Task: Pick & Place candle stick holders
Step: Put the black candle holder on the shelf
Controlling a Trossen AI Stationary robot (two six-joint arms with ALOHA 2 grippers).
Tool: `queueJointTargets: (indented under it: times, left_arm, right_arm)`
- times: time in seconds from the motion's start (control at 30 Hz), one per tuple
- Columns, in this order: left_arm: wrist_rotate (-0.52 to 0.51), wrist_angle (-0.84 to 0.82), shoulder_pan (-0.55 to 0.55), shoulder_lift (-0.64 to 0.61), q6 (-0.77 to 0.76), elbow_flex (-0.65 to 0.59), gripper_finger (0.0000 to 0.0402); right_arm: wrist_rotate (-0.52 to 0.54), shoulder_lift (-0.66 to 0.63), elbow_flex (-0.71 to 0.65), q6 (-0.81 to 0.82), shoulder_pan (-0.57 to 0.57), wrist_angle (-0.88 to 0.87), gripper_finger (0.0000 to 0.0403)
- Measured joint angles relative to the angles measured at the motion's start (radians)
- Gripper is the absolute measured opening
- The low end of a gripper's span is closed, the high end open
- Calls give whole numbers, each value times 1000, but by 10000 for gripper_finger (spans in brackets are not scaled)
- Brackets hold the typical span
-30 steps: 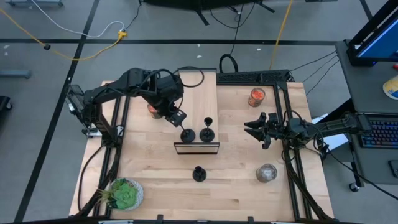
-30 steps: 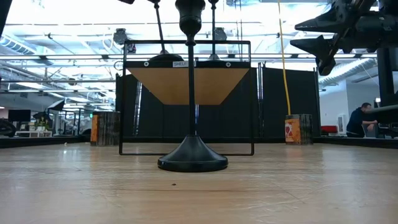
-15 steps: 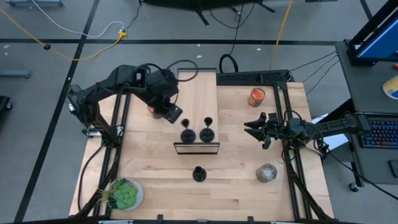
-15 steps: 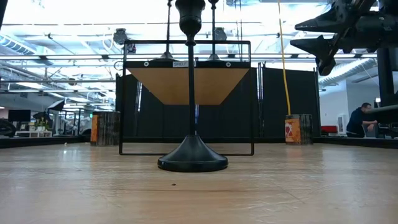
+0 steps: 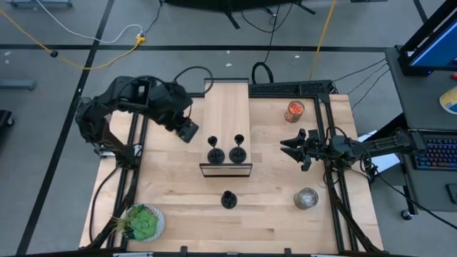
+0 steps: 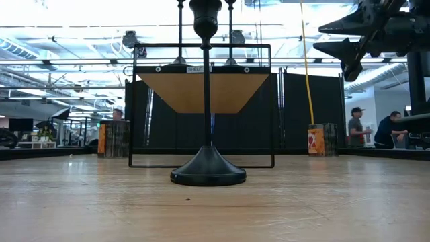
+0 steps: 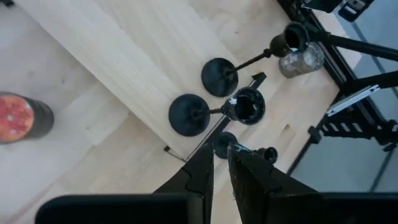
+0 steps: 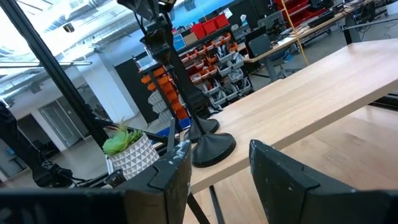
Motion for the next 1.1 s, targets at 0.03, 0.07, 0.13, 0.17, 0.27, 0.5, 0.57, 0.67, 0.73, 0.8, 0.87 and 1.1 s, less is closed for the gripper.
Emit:
queueJointTargets:
  times: [0.03,0.07,0.13,0.17,0.27,0.5,0.57,0.67,0.73,0.8,0.87,1.1]
  left_arm:
    - [-18,0,-21,-8,9,-1,53]
    - [-35,0,-44,-11,18,-1,53]
    - [-73,0,-90,-16,12,-1,53]
    - [-99,0,-115,-17,1,-2,53]
    - [-179,1,-186,-18,-22,-16,53]
    - [-316,1,-334,-39,-150,-95,53]
    - [-344,1,-368,-54,-208,-137,53]
    - [-381,1,-419,-87,-306,-206,53]
    - [-404,2,-457,-113,-373,-260,53]
    - [-428,8,-494,-141,-441,-315,53]
    - [-453,19,-531,-176,-496,-375,53]
    - [-554,158,-624,-323,-583,-610,53]
  right_arm:
    - [0,0,0,-8,0,0,157]
    - [0,0,0,-13,0,0,157]
    - [1,0,0,-15,0,1,157]
    - [1,0,0,-14,0,4,157]
    - [1,0,0,-13,0,15,157]
    - [-84,0,0,29,0,71,157]
    - [-108,2,0,42,0,92,157]
    - [-160,6,0,45,1,117,157]
    - [-191,16,0,45,2,141,157]
    - [-207,30,0,42,8,171,157]
    - [-208,49,0,25,26,214,157]
    - [-165,145,97,-93,133,205,157]
